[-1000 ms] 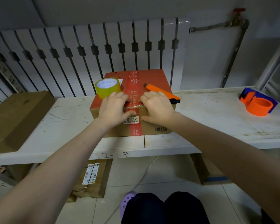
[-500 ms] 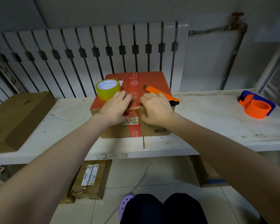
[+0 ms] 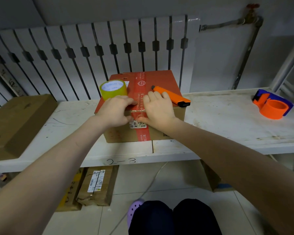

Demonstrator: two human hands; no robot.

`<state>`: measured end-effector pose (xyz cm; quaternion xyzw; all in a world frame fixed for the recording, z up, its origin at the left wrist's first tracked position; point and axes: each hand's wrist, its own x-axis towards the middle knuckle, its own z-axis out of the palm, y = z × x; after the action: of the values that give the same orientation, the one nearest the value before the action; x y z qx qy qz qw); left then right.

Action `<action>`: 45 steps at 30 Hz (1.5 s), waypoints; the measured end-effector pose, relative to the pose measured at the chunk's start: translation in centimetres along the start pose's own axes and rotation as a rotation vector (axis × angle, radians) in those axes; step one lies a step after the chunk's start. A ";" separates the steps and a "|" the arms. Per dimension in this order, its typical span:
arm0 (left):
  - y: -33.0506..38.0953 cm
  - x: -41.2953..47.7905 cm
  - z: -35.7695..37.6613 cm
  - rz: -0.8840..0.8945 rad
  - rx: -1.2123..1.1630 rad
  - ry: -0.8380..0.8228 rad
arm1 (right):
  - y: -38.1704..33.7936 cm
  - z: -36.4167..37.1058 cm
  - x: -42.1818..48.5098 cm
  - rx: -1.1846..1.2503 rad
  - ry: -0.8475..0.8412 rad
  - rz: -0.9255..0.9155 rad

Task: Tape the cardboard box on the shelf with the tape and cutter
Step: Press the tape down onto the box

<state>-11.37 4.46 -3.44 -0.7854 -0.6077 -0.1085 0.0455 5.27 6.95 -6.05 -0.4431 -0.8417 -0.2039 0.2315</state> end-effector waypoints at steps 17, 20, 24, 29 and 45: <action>1.4 -0.6 0.0 -0.003 0.165 0.008 | 1.7 -1.9 -0.3 -0.009 -0.130 -0.146; 1.9 -0.6 0.5 -0.022 0.159 0.053 | 0.8 -1.8 0.4 -0.002 -0.146 -0.095; 1.9 -0.3 1.0 -0.019 0.140 0.114 | 1.1 -2.0 0.9 -0.005 -0.172 -0.154; 1.5 -0.4 0.8 -0.006 0.059 0.126 | 1.9 -2.4 1.1 0.005 -0.134 -0.177; 2.1 -0.3 0.0 -0.068 0.153 0.104 | 2.3 -2.7 1.4 -0.012 -0.186 -0.222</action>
<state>-9.36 3.65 -3.33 -0.7519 -0.6373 -0.1038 0.1333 7.03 7.57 -2.72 -0.3659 -0.9021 -0.1913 0.1257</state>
